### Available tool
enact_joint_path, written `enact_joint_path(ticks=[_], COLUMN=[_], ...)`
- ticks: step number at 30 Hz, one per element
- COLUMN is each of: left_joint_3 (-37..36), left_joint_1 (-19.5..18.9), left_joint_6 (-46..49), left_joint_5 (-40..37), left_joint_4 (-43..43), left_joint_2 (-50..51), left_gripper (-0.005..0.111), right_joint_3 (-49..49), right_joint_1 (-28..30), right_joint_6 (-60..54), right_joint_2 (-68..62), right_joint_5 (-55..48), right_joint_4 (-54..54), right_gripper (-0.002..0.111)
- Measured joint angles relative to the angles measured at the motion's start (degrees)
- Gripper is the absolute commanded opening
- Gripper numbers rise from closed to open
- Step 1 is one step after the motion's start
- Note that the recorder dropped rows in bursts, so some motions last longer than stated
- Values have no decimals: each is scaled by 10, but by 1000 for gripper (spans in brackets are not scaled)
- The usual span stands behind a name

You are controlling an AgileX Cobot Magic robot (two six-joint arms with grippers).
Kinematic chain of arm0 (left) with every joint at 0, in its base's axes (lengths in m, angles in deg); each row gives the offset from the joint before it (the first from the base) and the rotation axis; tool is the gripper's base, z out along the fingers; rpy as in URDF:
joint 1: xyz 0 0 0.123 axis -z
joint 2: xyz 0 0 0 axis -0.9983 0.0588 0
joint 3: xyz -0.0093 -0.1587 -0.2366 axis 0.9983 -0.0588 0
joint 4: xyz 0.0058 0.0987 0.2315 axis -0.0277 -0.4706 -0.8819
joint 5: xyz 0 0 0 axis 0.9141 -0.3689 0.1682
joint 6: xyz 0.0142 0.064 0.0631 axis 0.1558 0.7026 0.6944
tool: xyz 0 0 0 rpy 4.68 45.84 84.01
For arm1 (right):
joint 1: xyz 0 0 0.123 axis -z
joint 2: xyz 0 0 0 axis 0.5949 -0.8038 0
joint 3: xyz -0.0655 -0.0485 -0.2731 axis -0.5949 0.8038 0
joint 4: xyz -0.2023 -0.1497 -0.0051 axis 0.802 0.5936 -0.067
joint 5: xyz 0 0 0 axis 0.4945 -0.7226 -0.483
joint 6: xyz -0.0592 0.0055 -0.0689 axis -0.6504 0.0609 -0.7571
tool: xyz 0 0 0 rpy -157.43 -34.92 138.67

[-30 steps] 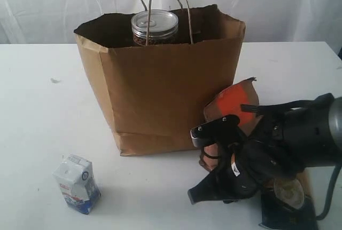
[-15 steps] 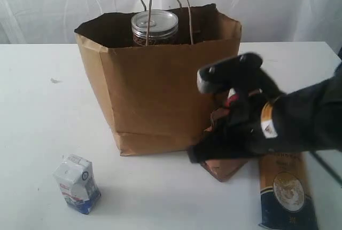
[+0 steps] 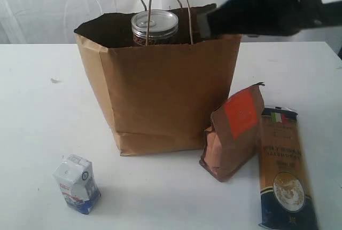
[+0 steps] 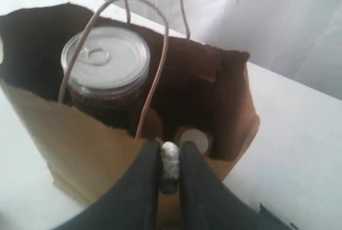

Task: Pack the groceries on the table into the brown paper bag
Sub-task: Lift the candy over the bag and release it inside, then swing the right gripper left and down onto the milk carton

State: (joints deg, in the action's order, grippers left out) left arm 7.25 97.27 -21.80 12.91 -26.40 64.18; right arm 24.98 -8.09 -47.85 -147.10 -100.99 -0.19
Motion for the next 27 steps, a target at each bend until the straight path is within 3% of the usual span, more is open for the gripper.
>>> enact_joint_path(ticks=[8, 16, 27], left_joint_3=[0, 0, 0], left_joint_1=[0, 0, 0], left_joint_6=[0, 0, 0], left_joint_5=[0, 0, 0], left_joint_4=[0, 0, 0], left_joint_2=[0, 0, 0], left_gripper=[0, 0, 0], right_joint_3=[-99, -116, -117], right_joint_1=[27, 43, 36], right_joint_6=[21, 29, 17], right_joint_2=[-115, -149, -90], right_joint_5=[-34, -21, 9], right_joint_4=[20, 21, 0], right_gripper=[5, 57, 58])
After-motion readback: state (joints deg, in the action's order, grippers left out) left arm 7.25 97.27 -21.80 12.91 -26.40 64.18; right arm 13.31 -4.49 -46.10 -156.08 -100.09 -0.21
